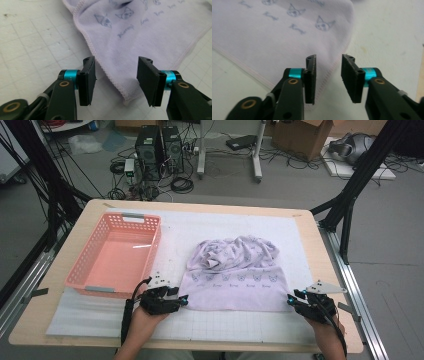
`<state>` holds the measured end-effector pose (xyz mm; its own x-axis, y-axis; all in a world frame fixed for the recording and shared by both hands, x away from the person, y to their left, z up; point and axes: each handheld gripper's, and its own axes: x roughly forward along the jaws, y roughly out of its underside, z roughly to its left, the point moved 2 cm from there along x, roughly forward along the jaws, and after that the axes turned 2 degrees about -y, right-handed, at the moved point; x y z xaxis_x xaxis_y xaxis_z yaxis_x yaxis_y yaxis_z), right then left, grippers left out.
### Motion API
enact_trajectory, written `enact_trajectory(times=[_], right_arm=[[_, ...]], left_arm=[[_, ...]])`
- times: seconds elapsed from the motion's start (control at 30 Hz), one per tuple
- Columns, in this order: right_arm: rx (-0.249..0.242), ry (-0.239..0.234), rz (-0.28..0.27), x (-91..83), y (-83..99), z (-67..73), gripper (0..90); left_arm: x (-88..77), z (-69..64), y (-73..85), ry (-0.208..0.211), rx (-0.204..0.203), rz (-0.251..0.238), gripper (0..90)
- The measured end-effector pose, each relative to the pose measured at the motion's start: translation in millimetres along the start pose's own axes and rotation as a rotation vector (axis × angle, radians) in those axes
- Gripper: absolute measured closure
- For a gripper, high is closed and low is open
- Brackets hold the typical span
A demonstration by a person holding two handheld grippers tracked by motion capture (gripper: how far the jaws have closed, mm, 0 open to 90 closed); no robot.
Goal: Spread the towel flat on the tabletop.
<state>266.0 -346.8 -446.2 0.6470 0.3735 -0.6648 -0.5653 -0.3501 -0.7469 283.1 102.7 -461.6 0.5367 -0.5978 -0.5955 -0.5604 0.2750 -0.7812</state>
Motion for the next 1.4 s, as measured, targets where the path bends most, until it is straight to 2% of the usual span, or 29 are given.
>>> enact_trajectory(times=[0.07, 0.13, 0.17, 0.2, 0.27, 0.3, 0.33, 0.37, 0.4, 0.47, 0.57, 0.67, 0.83, 0.97, 1.07, 1.1, 1.13, 1.17, 1.2, 1.3, 1.4], right_arm=[[0.044, -0.023, 0.005, 0.8, 3.6, -1.8, 60.5], [0.052, -0.03, 0.008, 0.0, 4.7, -0.6, 59.8], [0.056, -0.036, 0.012, -0.2, 5.4, 0.8, 59.8], [0.061, -0.035, 0.021, -0.2, 6.0, 1.9, 59.9], [0.065, -0.044, 0.05, 1.7, 9.7, 3.6, 60.5], [0.07, -0.047, 0.06, 2.3, 11.6, 4.6, 61.7], [0.066, -0.045, 0.048, 0.9, 13.2, 5.9, 70.5], [0.066, -0.058, 0.052, -0.8, 13.9, 6.8, 81.5], [0.067, -0.076, 0.057, -2.6, 14.8, 8.4, 85.4], [0.05, -0.066, 0.061, -5.6, 16.6, 10.5, 86.5], [0.07, -0.066, 0.066, -15.5, 22.5, 13.3, 86.6], [0.084, -0.079, 0.043, -29.8, 31.7, 17.5, 86.7], [0.065, -0.085, 0.04, -52.0, 46.5, 34.1, 86.8], [0.074, -0.088, 0.055, -66.8, 59.1, 46.2, 86.9], [0.083, -0.094, 0.081, -76.4, 68.3, 54.1, 86.8], [0.091, -0.1, 0.089, -78.8, 70.7, 56.0, 86.7], [0.091, -0.114, 0.082, -80.4, 72.9, 57.7, 82.4], [0.098, -0.109, 0.07, -81.1, 73.8, 58.6, 70.6], [0.105, -0.094, 0.05, -81.1, 73.3, 58.3, 63.0], [0.131, -0.067, -0.019, -80.9, 67.3, 55.4, 53.8], [0.14, -0.037, -0.059, -70.6, 56.3, 50.1, 54.1]], left_arm=[[0.4, -2.7, 0.7, -0.012, 0.007, 0.003, 50.1], [0.9, -6.0, 1.3, -0.009, 0.013, 0.006, 51.8], [1.1, -7.3, 1.9, -0.011, 0.018, 0.005, 55.5], [1.1, -8.9, 2.8, -0.026, 0.029, 0.0, 58.2], [-0.2, -9.4, 3.7, -0.031, 0.037, 0.012, 73.7], [-1.1, -10.1, 4.7, -0.021, 0.024, 0.016, 80.6], [-2.6, -10.6, 6.0, -0.017, 0.026, 0.02, 86.5], [-4.0, -12.1, 7.3, -0.02, 0.024, 0.017, 86.9], [-5.5, -12.9, 8.4, -0.021, 0.027, 0.019, 87.2], [-11.1, -16.3, 13.2, -0.019, 0.02, 0.009, 87.4], [-20.8, -21.3, 20.5, -0.004, 0.007, -0.007, 87.3], [-33.8, -28.8, 28.5, 0.006, -0.003, -0.027, 87.4], [-49.9, -43.5, 48.4, 0.025, 0.004, -0.02, 87.3], [-61.5, -55.4, 62.6, 0.05, 0.004, -0.01, 87.3], [-67.7, -62.9, 71.0, 0.079, 0.019, -0.001, 86.8], [-70.2, -64.4, 73.2, 0.085, 0.049, -0.013, 84.2], [-72.1, -63.3, 74.2, 0.074, 0.074, -0.03, 74.8], [-74.3, -60.1, 74.1, 0.059, 0.069, -0.047, 63.3], [-76.1, -57.1, 73.6, 0.057, 0.048, -0.062, 56.1], [-79.7, -45.4, 68.1, 0.034, -0.013, -0.117, 49.6], [-70.0, -38.5, 59.1, 0.021, -0.048, -0.118, 48.0]])
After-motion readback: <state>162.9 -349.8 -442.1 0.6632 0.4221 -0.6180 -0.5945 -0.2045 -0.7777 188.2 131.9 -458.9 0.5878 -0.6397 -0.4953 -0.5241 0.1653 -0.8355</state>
